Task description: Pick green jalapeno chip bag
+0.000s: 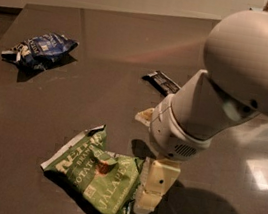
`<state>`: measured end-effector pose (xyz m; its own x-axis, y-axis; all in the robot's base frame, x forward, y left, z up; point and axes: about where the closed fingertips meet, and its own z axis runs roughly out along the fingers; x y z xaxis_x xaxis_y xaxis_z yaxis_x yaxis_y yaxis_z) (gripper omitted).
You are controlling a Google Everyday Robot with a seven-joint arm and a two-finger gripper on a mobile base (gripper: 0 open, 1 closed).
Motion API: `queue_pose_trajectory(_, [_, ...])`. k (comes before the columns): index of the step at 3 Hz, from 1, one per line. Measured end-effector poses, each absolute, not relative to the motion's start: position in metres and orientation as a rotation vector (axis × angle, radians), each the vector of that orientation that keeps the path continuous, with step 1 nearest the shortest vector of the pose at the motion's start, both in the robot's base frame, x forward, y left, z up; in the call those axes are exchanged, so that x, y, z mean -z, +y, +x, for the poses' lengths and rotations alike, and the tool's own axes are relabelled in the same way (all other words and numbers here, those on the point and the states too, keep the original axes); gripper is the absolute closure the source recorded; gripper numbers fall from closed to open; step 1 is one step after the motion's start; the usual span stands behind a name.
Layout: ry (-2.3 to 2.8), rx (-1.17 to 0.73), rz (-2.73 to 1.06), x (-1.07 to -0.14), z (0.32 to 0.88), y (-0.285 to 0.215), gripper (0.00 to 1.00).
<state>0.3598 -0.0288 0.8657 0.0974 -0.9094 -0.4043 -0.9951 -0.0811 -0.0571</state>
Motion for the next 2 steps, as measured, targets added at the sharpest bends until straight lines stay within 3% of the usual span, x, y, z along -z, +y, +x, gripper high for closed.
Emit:
queue_pose_trajectory(1, [1.863,-0.407,-2.077,-0.8523,0.3526,-0.0142,0.0])
queue_pose_trajectory(2, [1.87,-0.44,-2.069,-0.8478,0.3496,-0.0067,0.27])
